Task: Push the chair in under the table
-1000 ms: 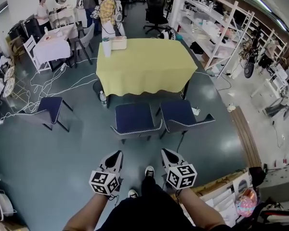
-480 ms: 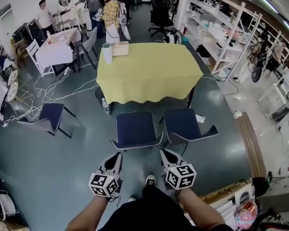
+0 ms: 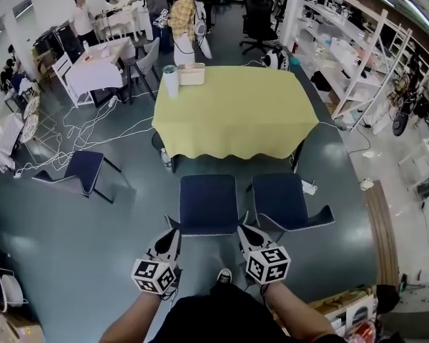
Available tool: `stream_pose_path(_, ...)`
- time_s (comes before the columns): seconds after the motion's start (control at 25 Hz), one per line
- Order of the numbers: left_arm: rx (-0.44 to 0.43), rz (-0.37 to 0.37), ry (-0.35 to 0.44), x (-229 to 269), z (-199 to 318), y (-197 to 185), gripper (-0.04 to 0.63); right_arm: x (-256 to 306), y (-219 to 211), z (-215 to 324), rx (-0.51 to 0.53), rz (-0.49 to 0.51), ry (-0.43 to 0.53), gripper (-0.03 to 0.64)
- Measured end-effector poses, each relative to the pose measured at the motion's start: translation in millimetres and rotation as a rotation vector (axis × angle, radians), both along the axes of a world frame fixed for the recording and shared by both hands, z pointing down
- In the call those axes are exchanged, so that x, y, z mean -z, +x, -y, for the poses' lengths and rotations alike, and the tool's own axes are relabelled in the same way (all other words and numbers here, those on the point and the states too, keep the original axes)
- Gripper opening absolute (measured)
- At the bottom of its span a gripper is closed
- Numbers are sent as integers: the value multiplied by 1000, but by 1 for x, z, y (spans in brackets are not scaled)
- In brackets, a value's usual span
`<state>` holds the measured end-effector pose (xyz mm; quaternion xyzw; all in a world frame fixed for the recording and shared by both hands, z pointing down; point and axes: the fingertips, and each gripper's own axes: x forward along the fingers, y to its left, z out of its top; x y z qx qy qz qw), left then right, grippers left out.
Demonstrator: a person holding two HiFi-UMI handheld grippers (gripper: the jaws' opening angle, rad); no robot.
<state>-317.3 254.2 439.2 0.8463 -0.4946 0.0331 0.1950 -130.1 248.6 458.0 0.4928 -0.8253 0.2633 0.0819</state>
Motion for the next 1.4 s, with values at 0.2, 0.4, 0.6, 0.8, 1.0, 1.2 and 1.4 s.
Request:
stream_pose_path(0.2, 53, 6, -6, -1, 19, -1, 9, -11, -5, 20, 62, 0, -25, 14)
stream_pose_path(0.4, 79, 8, -31, -5, 30, -13, 9, -17, -16, 35, 83, -4, -54, 14)
stream_pose_path(0.6, 64, -7, -37, -8, 48, -37, 9, -16, -38, 51, 71, -27, -55, 14)
stream_pose_path(0.8, -2, 1, -38, -11, 65, -51, 9, -8, -52, 63, 22, -51, -36, 14)
stream_pose_path(1.0, -51, 3, -41, -21, 76, -64, 9, -10, -60, 71, -22, -79, -20, 14)
stream_pose_path(1.2, -97, 29, -60, -38, 80, -68, 9, -16, -60, 75, -43, -82, -25, 14)
stream_pose_path(1.4, -96, 58, -80, -55, 84, -59, 9, -35, -48, 74, -21, -113, -44, 14)
